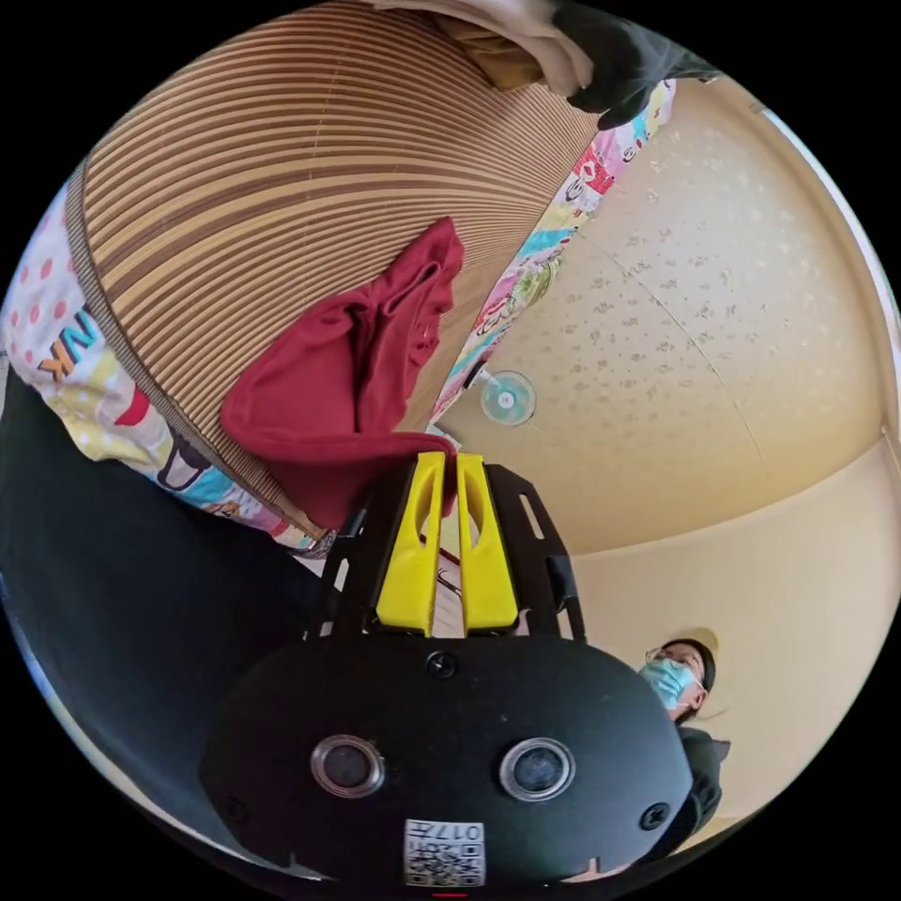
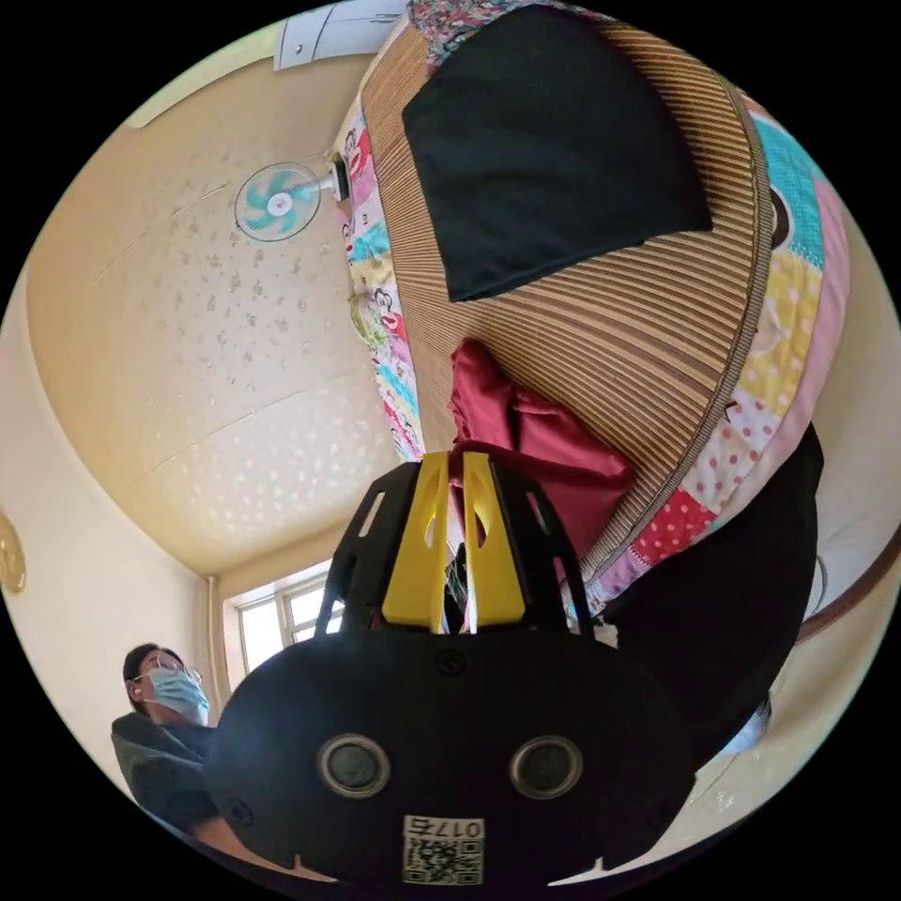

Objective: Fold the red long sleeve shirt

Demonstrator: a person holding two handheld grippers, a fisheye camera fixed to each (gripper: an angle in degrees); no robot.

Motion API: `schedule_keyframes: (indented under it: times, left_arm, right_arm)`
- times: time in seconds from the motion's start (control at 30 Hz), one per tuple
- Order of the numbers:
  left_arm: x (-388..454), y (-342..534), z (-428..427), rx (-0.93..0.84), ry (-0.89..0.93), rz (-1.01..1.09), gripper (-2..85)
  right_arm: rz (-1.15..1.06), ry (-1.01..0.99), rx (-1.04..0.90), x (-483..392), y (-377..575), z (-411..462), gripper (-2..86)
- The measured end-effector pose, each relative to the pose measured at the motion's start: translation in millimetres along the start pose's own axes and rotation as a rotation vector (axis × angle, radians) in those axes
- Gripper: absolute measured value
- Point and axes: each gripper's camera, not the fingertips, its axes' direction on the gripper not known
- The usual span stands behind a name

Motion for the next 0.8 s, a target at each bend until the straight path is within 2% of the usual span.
schedule_keyframes:
  times: [0.17, 0.43, 0.57, 0.7, 0.8]
  left_arm:
    - [29, -43, 35, 0.090, 0.027, -0.003, 1.7]
    - [61, -108, 78, 0.132, 0.043, 0.057, 1.9]
    - [66, -149, 106, 0.087, -0.008, 0.093, 3.3]
    - [73, -165, 120, 0.056, -0.064, 0.170, 8.0]
    - [80, -159, 106, 0.099, -0.075, 0.269, 9.6]
  right_arm:
    - [-0.047, 0.040, -0.005, -43, -48, 72, 2.8]
    - [-0.071, 0.043, -0.015, -119, -102, 195, 3.0]
    - [-0.096, 0.126, -0.034, -133, -129, 246, 3.0]
    - [-0.103, 0.107, -0.059, -127, -147, 288, 3.2]
    - [-0.161, 0.059, 0.040, -128, -145, 289, 3.7]
